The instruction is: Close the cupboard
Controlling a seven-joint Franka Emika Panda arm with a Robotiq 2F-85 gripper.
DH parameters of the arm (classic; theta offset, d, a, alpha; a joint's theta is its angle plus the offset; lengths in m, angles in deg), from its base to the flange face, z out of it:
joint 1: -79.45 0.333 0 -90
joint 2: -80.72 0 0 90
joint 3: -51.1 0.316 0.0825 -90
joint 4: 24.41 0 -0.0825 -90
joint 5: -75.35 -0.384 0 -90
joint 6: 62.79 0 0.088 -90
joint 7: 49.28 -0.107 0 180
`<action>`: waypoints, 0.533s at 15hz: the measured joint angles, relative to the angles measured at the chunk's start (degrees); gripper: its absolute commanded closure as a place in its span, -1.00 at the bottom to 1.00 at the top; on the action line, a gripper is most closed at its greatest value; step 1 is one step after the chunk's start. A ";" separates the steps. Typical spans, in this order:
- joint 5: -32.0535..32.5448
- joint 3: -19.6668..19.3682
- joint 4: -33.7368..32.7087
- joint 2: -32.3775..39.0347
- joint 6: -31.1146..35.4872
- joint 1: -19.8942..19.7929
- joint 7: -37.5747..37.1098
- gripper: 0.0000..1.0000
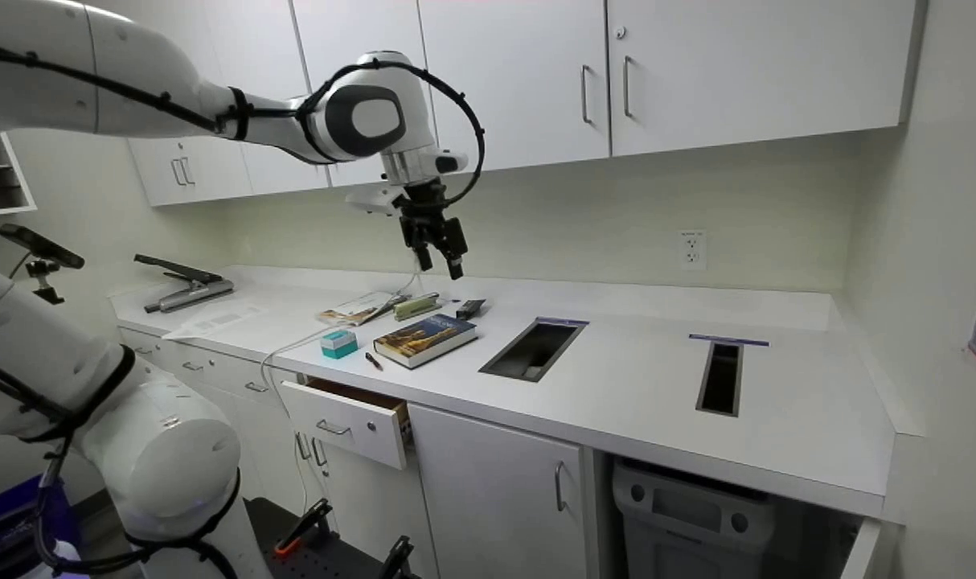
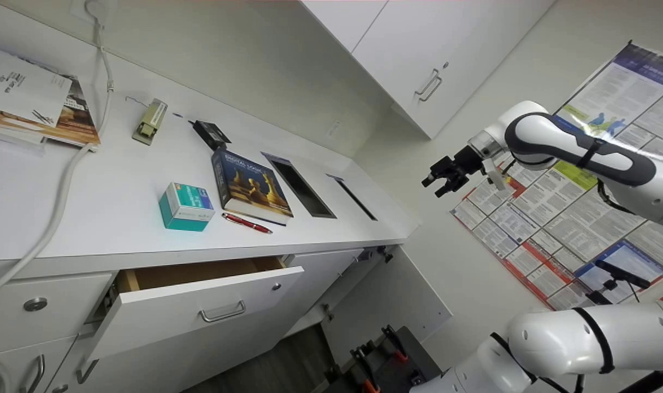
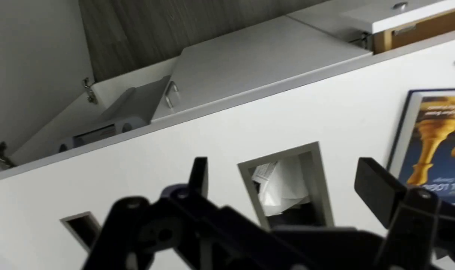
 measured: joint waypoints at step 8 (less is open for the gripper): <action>14.19 -5.94 2.22 7.41 10.83 -13.54 -8.36 -1.00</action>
